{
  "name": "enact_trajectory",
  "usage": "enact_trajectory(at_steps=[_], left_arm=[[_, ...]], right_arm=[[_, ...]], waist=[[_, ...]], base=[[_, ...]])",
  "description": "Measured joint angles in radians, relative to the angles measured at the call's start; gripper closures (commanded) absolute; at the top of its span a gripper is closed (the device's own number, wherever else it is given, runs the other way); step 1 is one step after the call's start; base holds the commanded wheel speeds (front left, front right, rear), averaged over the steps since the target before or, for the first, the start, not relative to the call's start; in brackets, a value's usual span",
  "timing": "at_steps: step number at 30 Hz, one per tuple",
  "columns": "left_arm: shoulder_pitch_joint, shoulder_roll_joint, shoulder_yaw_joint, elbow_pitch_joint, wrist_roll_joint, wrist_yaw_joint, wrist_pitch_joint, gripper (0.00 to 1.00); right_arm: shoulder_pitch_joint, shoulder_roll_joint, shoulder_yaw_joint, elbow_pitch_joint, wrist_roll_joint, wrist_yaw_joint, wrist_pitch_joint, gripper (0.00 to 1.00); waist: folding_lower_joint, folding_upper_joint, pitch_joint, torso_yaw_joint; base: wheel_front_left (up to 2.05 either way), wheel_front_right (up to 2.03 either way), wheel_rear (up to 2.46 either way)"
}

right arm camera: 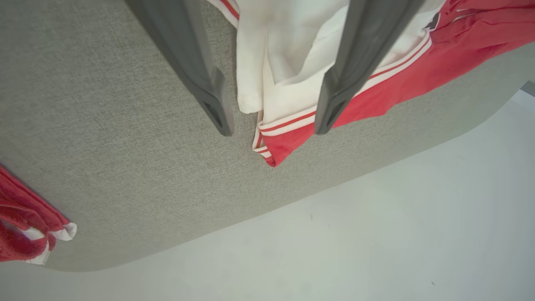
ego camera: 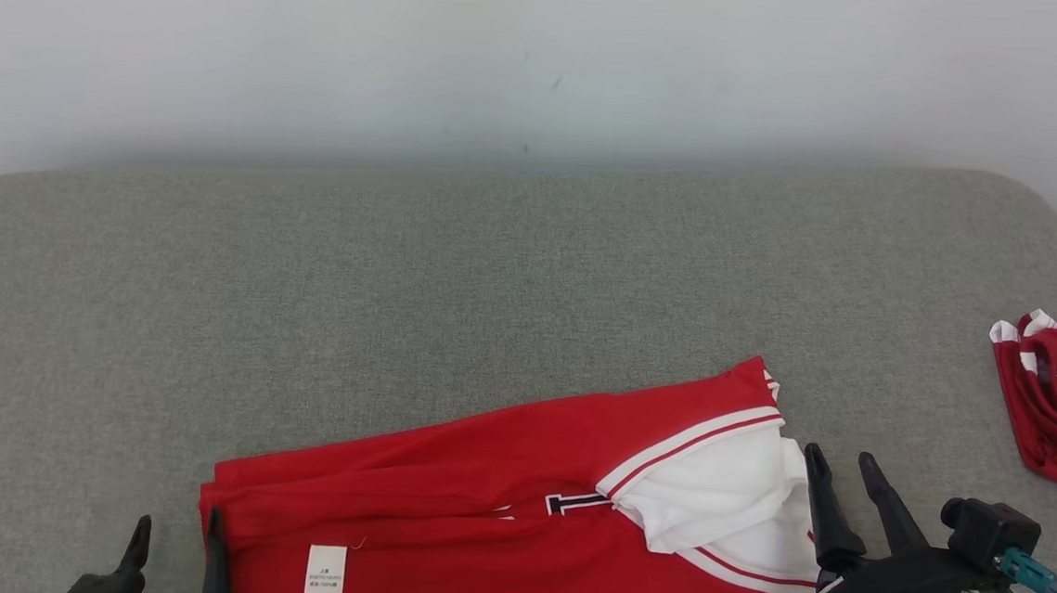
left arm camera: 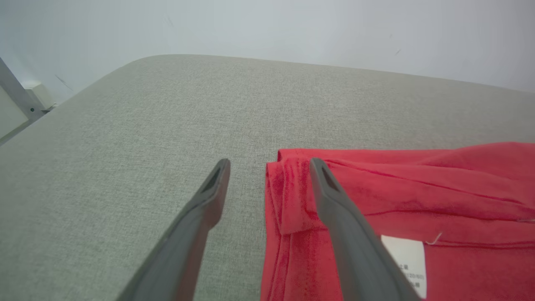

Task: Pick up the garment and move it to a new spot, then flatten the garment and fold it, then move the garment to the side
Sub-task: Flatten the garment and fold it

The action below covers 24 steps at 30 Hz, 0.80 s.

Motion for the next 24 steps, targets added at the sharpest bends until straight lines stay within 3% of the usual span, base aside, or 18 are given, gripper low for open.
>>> enact_trajectory(at_steps=[9,24], left_arm=[[0.086,0.001,-0.025,-0.113,-0.008,0.03,0.0,0.0],[0.094,0.0,-0.094,-0.136,-0.018,0.044,0.0,0.0]], right_arm=[[0.028,0.032,-0.054,0.011,-0.058,0.0,-0.002,0.0],[-0.068,0.093,-0.103,0.275,-0.136,0.0,-0.002,0.0]], waist=[[0.0,0.0,-0.006,0.024],[0.0,0.0,0.017,0.093]], base=[[0.0,0.0,0.0],[0.0,0.0,0.0]])
